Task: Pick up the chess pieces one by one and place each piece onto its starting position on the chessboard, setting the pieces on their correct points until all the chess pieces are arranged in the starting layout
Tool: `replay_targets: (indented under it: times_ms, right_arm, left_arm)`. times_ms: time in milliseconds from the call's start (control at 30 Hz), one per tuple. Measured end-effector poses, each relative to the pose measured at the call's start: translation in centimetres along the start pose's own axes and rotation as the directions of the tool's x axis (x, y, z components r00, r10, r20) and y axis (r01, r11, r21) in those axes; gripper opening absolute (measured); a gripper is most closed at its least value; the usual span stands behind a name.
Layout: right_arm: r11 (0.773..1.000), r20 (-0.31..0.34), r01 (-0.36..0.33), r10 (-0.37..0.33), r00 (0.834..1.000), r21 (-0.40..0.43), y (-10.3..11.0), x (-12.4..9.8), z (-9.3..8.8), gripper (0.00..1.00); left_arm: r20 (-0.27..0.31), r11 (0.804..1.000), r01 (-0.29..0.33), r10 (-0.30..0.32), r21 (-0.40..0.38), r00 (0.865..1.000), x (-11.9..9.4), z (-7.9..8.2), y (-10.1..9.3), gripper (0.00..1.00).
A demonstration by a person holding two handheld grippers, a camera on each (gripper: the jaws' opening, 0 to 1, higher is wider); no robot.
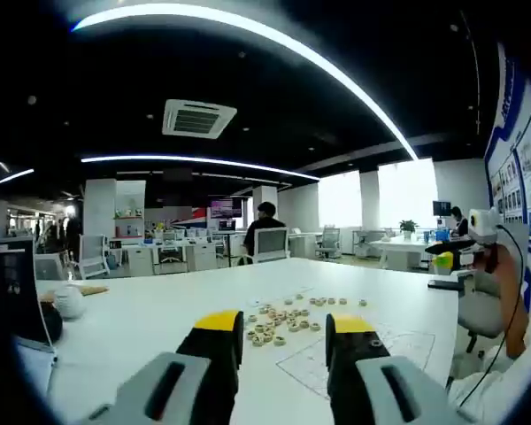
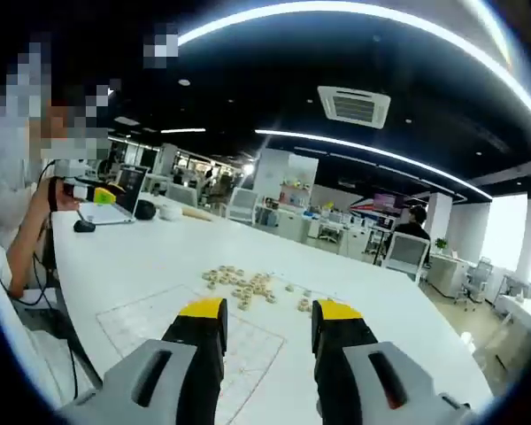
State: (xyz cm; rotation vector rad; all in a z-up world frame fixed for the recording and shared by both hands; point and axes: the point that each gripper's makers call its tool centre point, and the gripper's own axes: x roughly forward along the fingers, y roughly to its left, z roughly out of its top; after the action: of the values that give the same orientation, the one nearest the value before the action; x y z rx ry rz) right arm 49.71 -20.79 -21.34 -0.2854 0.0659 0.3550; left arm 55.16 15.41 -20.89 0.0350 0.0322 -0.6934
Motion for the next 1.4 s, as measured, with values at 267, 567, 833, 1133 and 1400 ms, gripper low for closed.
replay_targets:
  times_ms: [267,567,833,1133,1400]
  right_arm:
    - [1.000,-0.002,-0.001,0.001,1.000,-0.003,0.0,0.0,0.0,0.39]
    - [1.000,-0.003,-0.001,0.001,1.000,-0.004,0.1,0.0,0.0,0.39]
    - [0.999,-0.019,-0.026,0.027,0.999,0.031,0.4,1.1,-1.0,0.39]
    - [0.999,0.027,-0.033,0.033,0.999,0.018,0.8,1.4,0.1,0.38]
    - [1.000,0.031,-0.024,0.024,0.999,0.007,0.7,1.1,0.4,0.38]
  left_arm:
    - [0.000,1.000,0.000,0.000,0.000,1.000,0.1,0.0,0.0,0.39]
    - [0.001,1.000,0.025,-0.025,-0.012,1.000,0.4,-0.3,-0.4,0.37]
    - [-0.053,0.999,0.045,-0.046,-0.013,0.998,2.7,-2.1,-0.4,0.33]
    - [-0.054,0.997,0.057,-0.060,-0.056,0.997,7.6,-2.0,1.0,0.33]
    - [-0.157,0.998,-0.003,-0.006,-0.061,0.988,12.8,-5.8,4.8,0.32]
